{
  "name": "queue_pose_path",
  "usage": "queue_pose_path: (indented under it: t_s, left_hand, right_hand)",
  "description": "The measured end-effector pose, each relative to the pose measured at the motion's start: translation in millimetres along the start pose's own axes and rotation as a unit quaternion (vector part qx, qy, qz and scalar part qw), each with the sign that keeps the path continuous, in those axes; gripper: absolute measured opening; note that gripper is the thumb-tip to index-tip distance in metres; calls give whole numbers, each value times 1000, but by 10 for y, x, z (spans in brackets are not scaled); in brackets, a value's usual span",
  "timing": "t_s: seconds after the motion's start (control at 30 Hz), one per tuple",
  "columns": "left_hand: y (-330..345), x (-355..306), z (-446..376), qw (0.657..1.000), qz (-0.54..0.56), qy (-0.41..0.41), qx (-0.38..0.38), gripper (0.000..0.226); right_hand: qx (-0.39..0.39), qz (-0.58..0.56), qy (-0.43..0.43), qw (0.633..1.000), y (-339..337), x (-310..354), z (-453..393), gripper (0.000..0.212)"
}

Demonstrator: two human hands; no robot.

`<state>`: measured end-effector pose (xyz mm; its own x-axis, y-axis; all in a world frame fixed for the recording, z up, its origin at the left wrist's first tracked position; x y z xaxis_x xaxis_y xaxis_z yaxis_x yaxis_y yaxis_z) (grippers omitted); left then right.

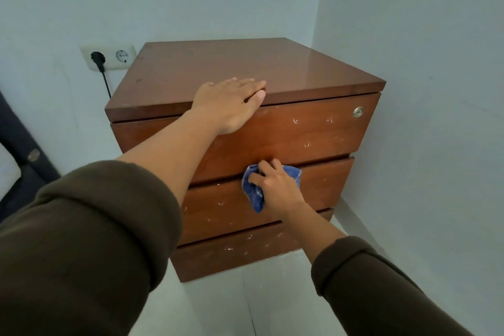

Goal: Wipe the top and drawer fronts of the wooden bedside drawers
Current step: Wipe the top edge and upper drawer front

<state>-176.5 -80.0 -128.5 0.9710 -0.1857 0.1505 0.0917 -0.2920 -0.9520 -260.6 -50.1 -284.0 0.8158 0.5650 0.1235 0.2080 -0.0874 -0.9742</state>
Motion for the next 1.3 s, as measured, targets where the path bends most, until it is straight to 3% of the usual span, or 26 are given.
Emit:
queue_pose_path:
  t_s: [0.13,0.27,0.43,0.63,0.97,1.13,1.3]
  left_hand:
    - [-4,-13,29,1000,2,3,13,52]
    - [13,-11,31,999,16,0,34,55]
    - [21,-82,-78,996,56,0,69,59]
    - [23,-436,-253,995,52,43,69,53]
    - [26,-476,-262,999,0,39,25,49]
    - [42,-468,-276,999,-8,43,29,50]
    - [63,-524,-468,994,37,49,95,56]
  right_hand:
    - [-20,-8,-19,1000,-323,19,51,42]
    - [-183,12,-72,980,-1077,34,141,44]
    - [-279,15,-42,959,-1638,-238,13,31]
    - [-288,-8,-54,956,-1337,-366,10,31]
    - [-175,-51,8,983,-114,-747,191,40]
    - [-177,-58,-14,982,-272,-755,232,37]
    - [-313,-8,-25,949,-1164,-742,315,34]
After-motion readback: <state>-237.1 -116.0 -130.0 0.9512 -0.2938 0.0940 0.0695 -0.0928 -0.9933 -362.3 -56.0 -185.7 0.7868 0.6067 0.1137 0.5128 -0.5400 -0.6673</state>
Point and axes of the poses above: each hand's wrist, its own z-axis away from the middle knuckle, its own y-axis out of the palm, x = y × z, the point moved 8 cm from there along -z, towards the middle knuckle, and after that the axes turned 10 degrees about -z, right-handed, at the moved point
